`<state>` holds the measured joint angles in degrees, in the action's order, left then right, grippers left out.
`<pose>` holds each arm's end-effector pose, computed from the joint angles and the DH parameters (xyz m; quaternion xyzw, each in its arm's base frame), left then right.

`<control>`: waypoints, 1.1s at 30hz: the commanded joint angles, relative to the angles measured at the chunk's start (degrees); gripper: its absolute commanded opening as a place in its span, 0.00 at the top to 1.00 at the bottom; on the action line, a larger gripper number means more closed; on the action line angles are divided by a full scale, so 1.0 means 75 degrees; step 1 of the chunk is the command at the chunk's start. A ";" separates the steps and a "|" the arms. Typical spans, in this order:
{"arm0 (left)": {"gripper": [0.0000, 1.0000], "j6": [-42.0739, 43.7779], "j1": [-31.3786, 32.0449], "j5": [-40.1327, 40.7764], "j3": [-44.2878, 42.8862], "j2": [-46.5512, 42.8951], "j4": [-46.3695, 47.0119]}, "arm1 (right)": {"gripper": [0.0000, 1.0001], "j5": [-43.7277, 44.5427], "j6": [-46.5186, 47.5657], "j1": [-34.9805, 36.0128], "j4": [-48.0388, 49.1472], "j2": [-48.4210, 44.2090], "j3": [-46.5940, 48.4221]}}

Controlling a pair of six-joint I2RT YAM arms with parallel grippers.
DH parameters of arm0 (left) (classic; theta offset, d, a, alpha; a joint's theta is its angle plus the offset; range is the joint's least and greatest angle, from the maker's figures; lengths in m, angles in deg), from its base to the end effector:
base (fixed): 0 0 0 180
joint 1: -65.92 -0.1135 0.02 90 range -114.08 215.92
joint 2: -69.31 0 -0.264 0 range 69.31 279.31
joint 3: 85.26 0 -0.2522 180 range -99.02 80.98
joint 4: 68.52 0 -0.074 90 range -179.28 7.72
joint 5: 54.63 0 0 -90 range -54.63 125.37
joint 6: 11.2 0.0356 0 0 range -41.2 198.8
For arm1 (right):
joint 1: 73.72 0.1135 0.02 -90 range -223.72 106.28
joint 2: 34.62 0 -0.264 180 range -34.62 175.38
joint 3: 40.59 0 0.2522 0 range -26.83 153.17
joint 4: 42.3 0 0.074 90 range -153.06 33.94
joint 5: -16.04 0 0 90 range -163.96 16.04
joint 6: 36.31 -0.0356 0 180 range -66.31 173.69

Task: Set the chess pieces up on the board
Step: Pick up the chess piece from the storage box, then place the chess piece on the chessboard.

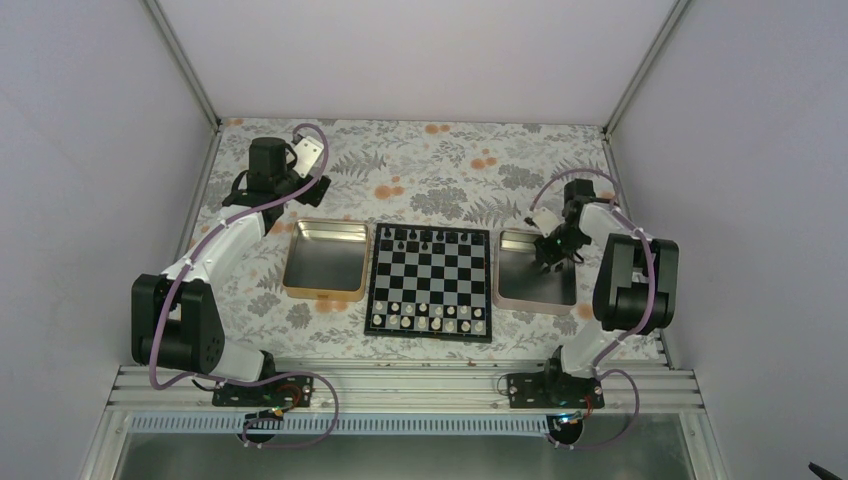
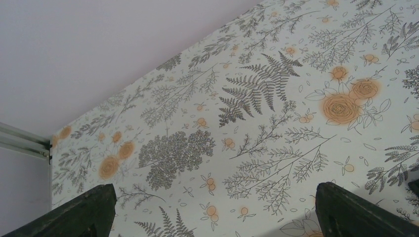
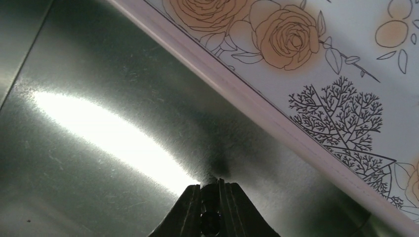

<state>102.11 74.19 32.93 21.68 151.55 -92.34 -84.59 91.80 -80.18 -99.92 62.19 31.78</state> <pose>0.3216 -0.0483 0.2752 0.2489 0.8427 0.0439 0.4754 0.2948 -0.0268 0.1633 -0.2770 0.9539 0.0594 0.0988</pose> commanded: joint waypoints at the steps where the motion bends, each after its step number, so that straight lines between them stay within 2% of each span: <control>1: 0.00 0.0009 0.0026 -0.0106 -0.0069 -0.0091 -0.0048 | 0.88 0.0107 -0.0023 0.0250 -0.0259 -0.0134 0.0330; 5: 0.00 0.0009 0.0032 -0.0098 -0.0090 -0.0105 -0.0049 | 0.88 0.0274 -0.0188 0.0721 -0.0809 -0.0575 0.0907; 9: 0.00 0.0009 0.0034 -0.0074 -0.0072 -0.0125 -0.0041 | 0.88 0.0385 -0.0480 0.1736 -0.1375 -0.0665 0.1709; 15: 0.00 0.0009 0.0034 -0.0050 -0.0054 -0.0154 -0.0014 | 0.87 0.0307 -0.0826 0.3307 -0.1884 -0.0272 0.2915; 20: 0.00 0.0009 0.0034 -0.0023 -0.0011 -0.0181 0.0022 | 0.87 0.0131 -0.0961 0.4102 -0.1593 0.0402 0.3172; 26: 0.00 -0.0002 0.0034 -0.0049 -0.0002 -0.0173 0.0031 | 0.87 -0.0045 -0.0962 0.4694 -0.1299 0.0976 0.3121; 33: 0.00 -0.0014 0.0035 -0.0079 0.0028 -0.0219 0.0020 | 0.86 -0.0220 -0.0877 0.4884 -0.1078 0.1475 0.3146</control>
<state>102.13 74.19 32.95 21.68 151.53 -92.67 -84.22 85.48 -44.07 -109.60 71.50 54.80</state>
